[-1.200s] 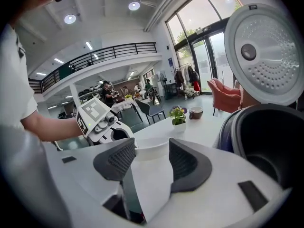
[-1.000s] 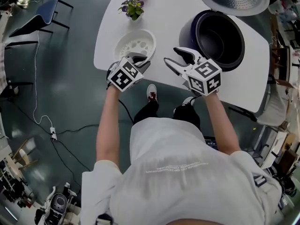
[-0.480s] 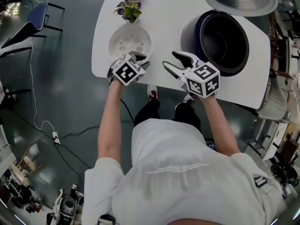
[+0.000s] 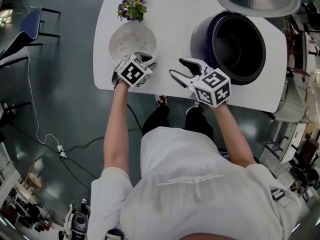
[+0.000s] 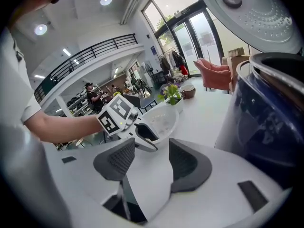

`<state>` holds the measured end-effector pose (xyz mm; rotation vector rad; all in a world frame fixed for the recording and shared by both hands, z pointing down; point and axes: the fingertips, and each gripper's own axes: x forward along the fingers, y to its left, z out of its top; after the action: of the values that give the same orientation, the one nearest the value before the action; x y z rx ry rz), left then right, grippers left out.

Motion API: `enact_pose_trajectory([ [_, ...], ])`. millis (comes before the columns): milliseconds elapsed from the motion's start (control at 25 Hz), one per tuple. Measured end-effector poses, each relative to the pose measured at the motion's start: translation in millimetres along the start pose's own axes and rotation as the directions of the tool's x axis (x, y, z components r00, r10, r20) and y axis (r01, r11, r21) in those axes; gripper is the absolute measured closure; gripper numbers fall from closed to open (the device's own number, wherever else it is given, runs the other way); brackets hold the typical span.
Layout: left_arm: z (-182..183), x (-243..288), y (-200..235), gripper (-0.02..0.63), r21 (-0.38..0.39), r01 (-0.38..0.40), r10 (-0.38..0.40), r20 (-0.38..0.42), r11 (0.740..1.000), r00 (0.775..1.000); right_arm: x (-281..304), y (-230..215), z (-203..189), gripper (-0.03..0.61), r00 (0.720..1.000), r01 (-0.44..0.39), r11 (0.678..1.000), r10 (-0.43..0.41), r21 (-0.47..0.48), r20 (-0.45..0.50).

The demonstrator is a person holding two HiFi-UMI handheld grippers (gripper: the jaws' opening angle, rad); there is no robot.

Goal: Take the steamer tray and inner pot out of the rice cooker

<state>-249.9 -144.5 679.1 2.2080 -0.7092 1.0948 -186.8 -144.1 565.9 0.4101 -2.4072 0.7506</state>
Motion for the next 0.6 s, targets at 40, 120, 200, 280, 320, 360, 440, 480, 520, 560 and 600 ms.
enact_pose_trajectory([
  [40, 0, 1, 5, 0.489, -0.005, -0.008, 0.008, 0.004, 1.000, 1.000, 2, 0, -2, 0.336, 1.000, 0.000, 1.000, 0.000, 0.001, -0.001],
  [120, 3, 2, 13, 0.489, -0.014, -0.029, 0.030, 0.016, 0.999, 0.999, 2, -1, -5, 0.336, 1.000, 0.001, 1.000, -0.001, 0.008, -0.001],
  [200, 11, 0, 16, 0.486, -0.025, -0.053, 0.054, 0.041, 0.998, 0.998, -2, -3, -5, 0.336, 1.000, 0.005, 1.000, -0.005, 0.012, -0.001],
  [280, 23, -6, 11, 0.480, -0.030, -0.078, 0.080, 0.070, 0.997, 0.994, -10, -4, -4, 0.336, 1.000, 0.007, 1.000, -0.007, 0.015, 0.001],
  [320, 28, -9, 9, 0.471, -0.032, -0.089, 0.092, 0.084, 0.996, 0.992, -13, -3, -2, 0.336, 1.000, 0.008, 1.000, -0.008, 0.016, 0.003],
  [360, 31, -13, 11, 0.468, -0.039, -0.097, 0.101, 0.097, 0.994, 0.990, -14, -3, 1, 0.336, 1.000, 0.008, 1.000, -0.008, 0.015, 0.006],
  [440, 31, -20, 25, 0.462, -0.064, -0.108, 0.116, 0.126, 0.992, 0.985, -9, -2, 9, 0.336, 1.000, 0.005, 1.000, -0.005, 0.012, 0.011],
  [480, 32, -25, 32, 0.462, -0.079, -0.114, 0.125, 0.145, 0.990, 0.982, -5, -1, 13, 0.336, 1.000, 0.002, 1.000, -0.002, 0.010, 0.013],
  [520, 34, -30, 36, 0.462, -0.092, -0.122, 0.136, 0.164, 0.988, 0.977, -2, 1, 15, 0.336, 1.000, -0.004, 1.000, 0.004, 0.007, 0.015],
  [560, 37, -35, 38, 0.462, -0.103, -0.131, 0.148, 0.183, 0.986, 0.972, -2, 3, 16, 0.336, 1.000, -0.010, 1.000, 0.010, 0.005, 0.019],
  [600, 41, -41, 38, 0.462, -0.110, -0.141, 0.161, 0.201, 0.984, 0.966, -4, 5, 16, 0.336, 1.000, -0.016, 1.000, 0.016, 0.004, 0.024],
])
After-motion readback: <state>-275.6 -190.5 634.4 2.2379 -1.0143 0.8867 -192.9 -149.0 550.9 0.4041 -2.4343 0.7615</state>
